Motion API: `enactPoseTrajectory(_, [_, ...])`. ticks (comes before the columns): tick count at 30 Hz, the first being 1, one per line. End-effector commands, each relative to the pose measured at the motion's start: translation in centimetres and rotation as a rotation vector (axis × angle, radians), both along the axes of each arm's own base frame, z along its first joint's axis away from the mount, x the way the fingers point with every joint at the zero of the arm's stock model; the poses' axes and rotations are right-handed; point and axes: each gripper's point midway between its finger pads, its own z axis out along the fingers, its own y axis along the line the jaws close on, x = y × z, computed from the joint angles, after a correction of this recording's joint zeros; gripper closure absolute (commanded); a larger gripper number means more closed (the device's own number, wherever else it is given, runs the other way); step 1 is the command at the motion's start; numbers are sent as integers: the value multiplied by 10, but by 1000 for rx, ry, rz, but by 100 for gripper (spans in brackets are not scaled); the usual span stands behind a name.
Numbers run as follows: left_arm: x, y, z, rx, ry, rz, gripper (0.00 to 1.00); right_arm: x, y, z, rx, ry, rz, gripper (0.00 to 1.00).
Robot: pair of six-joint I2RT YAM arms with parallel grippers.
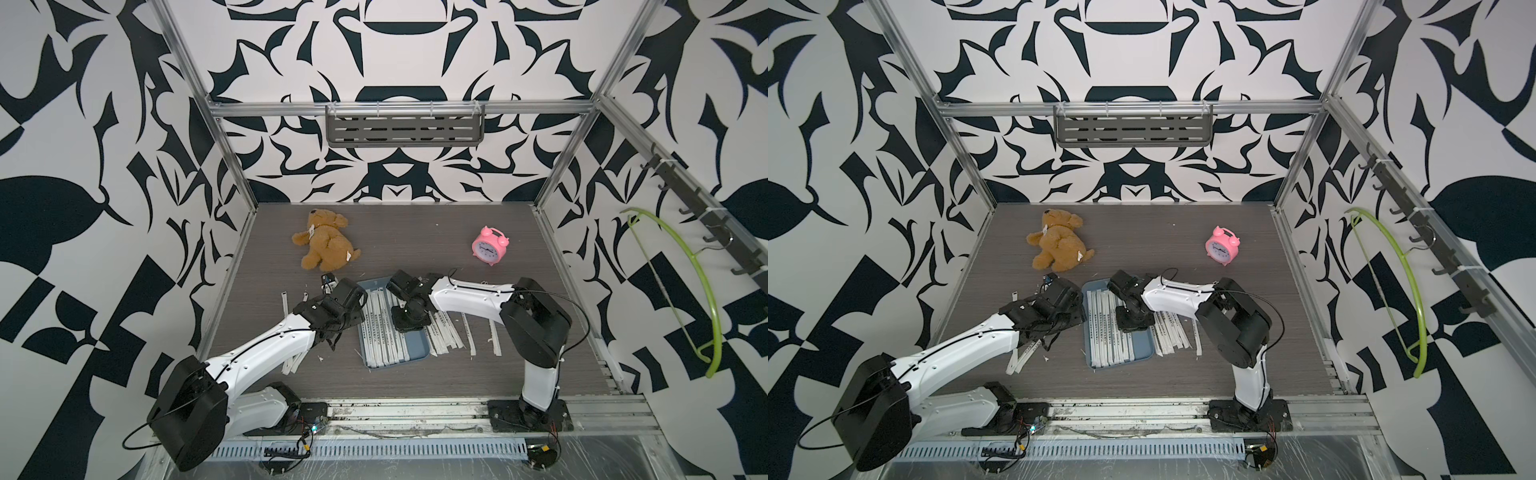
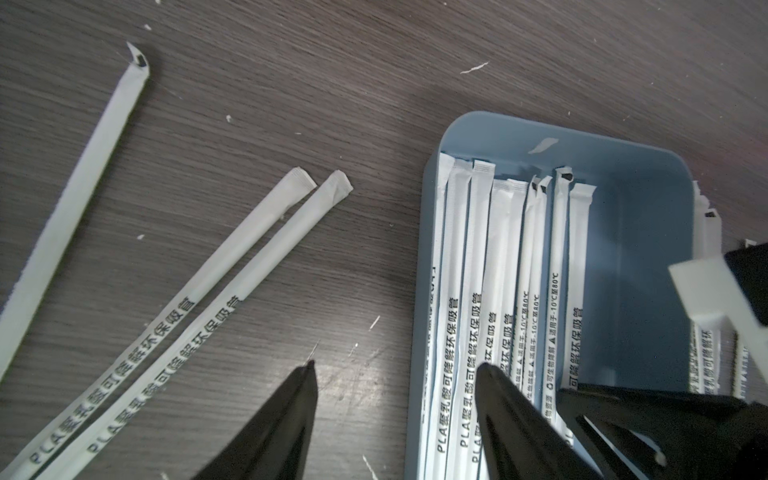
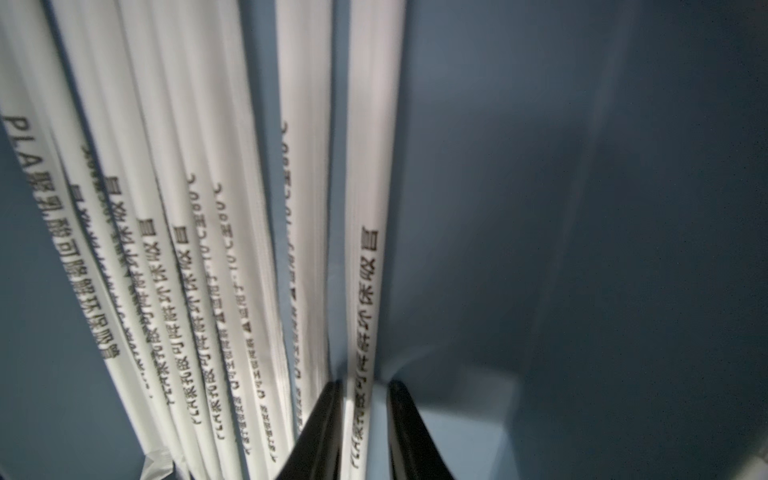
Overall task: Put the straws into the storage box
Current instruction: Place the straw in the storage box, then pick up the straw from the center of the board.
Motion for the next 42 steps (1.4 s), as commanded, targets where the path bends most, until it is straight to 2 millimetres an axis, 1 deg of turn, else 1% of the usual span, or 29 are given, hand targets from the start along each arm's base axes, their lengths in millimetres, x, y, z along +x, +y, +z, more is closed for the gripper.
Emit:
enactPoseTrajectory(1, [2, -2, 2, -2, 4, -2, 33, 8, -3, 27, -10, -54, 14, 71])
enactPoseTrajectory(5, [3, -3, 3, 3, 10, -10, 34, 11, -5, 39, -22, -72, 17, 67])
enactPoseTrajectory(8, [4, -2, 8, 27, 6, -22, 35, 13, -6, 55, -1, -89, 14, 67])
enactPoseTrajectory(10, [5, 1, 12, 54, -3, -32, 34, 15, -11, 69, 25, -98, -4, 66])
enactPoseTrajectory(11, [6, 4, 17, 68, -11, -34, 34, 17, -21, 74, 25, -100, -24, 67])
enactPoseTrajectory(13, [7, 7, 24, 98, -24, -43, 34, 21, -47, 79, 15, -104, -68, 69])
enactPoseTrajectory(14, [8, 9, 27, 113, -29, -50, 34, 25, -66, 80, -1, -113, -97, 71])
enactPoseTrajectory(16, [10, 7, 32, 125, -36, -77, 34, 29, -105, 76, -37, -106, -148, 74])
enactPoseTrajectory(18, [13, 1, 36, 119, -40, -106, 33, 33, -143, 73, -72, -102, -196, 75])
enactPoseTrajectory(19, [13, -4, 38, 108, -40, -121, 32, 33, -158, 70, -89, -97, -212, 75])
enactPoseTrajectory(21, [14, -14, 41, 86, -47, -143, 29, 33, -178, 65, -103, -83, -233, 74])
enactPoseTrajectory(22, [14, -21, 42, 71, -51, -154, 28, 32, -184, 61, -112, -74, -236, 72])
enactPoseTrajectory(26, [8, -45, 35, 13, -42, -187, 22, 28, -194, 44, -140, -45, -233, 69])
enactPoseTrajectory(27, [6, -51, 35, -3, -42, -196, 22, 28, -195, 40, -143, -43, -233, 68])
enactPoseTrajectory(28, [3, -57, 24, 14, -15, -205, 21, 27, -196, 36, -150, -37, -232, 68])
enactPoseTrajectory(33, [-6, -76, 14, 28, 15, -250, 21, 29, -195, 19, -162, -14, -228, 68])
enactPoseTrajectory(36, [-7, -78, 11, 26, 23, -248, 21, 30, -194, 11, -164, -4, -225, 69])
enactPoseTrajectory(42, [-7, -74, 10, 35, 12, -244, 20, 31, -194, -5, -182, 20, -223, 75])
